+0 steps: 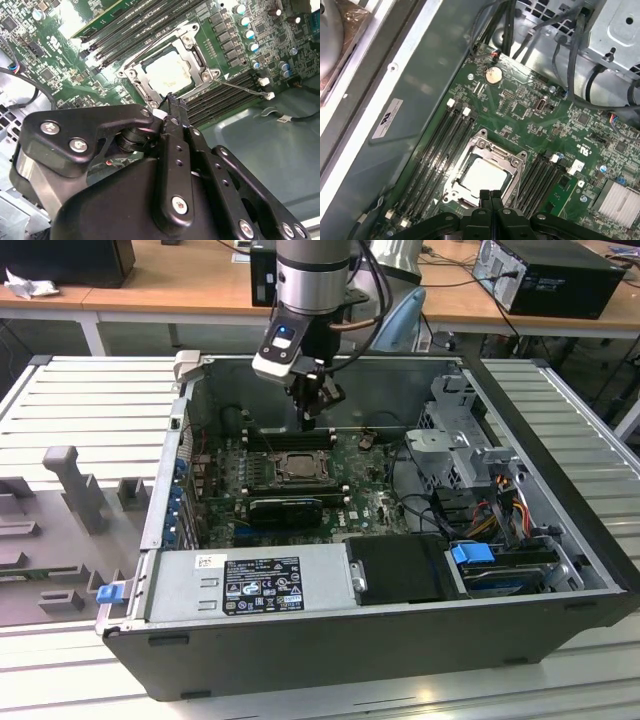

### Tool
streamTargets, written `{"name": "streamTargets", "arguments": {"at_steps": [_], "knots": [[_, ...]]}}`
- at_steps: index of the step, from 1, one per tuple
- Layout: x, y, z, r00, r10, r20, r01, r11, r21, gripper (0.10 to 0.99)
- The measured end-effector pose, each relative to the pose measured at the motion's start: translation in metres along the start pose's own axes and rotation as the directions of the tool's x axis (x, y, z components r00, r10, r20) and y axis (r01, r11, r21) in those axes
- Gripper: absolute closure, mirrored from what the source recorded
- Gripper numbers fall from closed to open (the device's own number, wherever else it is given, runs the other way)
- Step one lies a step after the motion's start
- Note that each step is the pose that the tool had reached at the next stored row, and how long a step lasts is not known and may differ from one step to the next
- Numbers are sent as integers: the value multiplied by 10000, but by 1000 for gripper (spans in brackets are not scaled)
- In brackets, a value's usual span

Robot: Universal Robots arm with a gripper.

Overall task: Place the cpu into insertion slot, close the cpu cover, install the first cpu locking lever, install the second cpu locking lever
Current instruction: 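Install the first cpu locking lever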

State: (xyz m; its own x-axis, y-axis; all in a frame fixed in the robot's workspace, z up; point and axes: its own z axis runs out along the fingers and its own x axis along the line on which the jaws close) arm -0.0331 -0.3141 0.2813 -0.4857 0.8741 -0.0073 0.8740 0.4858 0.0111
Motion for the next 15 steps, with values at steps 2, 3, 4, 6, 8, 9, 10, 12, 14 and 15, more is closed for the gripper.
{"name": "streamTargets", "arguments": {"at_steps": [2,3,4,6,8,9,10,12,14,15], "knots": [[0,0,0,9999,-154,-2,154,9999,-1,980],[0,0,0,9998,-204,-2,204,9998,-1,980],[0,0,0,9996,-291,-3,291,9996,-2,980],[0,0,0,9989,-460,-5,460,9989,-4,980],[0,0,0,9979,-649,-7,649,9979,-5,980],[0,0,1,9970,-770,-8,770,9970,-6,980],[0,0,1,9962,-866,-9,866,9962,-6,980],[0,0,1,9931,-1174,-12,1174,9931,-9,980],[0,0,1,9886,-1503,-15,1503,9886,-12,980],[0,0,2,9873,-1587,-16,1587,9873,-13,980]]}}
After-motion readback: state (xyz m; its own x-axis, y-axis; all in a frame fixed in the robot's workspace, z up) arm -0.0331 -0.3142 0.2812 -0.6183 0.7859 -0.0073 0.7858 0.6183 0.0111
